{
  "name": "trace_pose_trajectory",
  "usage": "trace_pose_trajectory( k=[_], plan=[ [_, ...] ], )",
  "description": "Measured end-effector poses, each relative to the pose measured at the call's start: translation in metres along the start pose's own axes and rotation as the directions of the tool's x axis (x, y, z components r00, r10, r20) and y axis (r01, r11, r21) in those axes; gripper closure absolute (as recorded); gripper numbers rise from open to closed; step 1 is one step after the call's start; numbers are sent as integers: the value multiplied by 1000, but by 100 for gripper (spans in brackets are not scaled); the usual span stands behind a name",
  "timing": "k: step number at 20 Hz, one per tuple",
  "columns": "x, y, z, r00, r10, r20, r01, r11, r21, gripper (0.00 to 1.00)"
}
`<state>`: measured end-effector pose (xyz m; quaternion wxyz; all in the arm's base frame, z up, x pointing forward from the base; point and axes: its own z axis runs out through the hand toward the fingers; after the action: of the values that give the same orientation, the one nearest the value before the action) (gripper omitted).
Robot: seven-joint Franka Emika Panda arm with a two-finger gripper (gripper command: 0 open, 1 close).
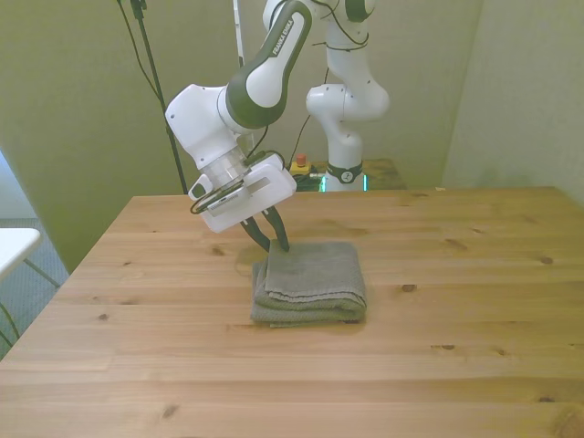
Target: Unfold the towel
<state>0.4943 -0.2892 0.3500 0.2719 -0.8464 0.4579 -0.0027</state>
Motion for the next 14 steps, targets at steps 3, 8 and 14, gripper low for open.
trace_pose_trajectory(
  k=[3, 8, 14],
  plan=[
    [0, 0, 0, 1000, 0, 0, 0, 1000, 0, 100],
    [0, 0, 0, 1000, 0, 0, 0, 1000, 0, 100],
    [0, -1, -2, 1000, -4, -3, 4, 1000, 2, 100]
  ],
)
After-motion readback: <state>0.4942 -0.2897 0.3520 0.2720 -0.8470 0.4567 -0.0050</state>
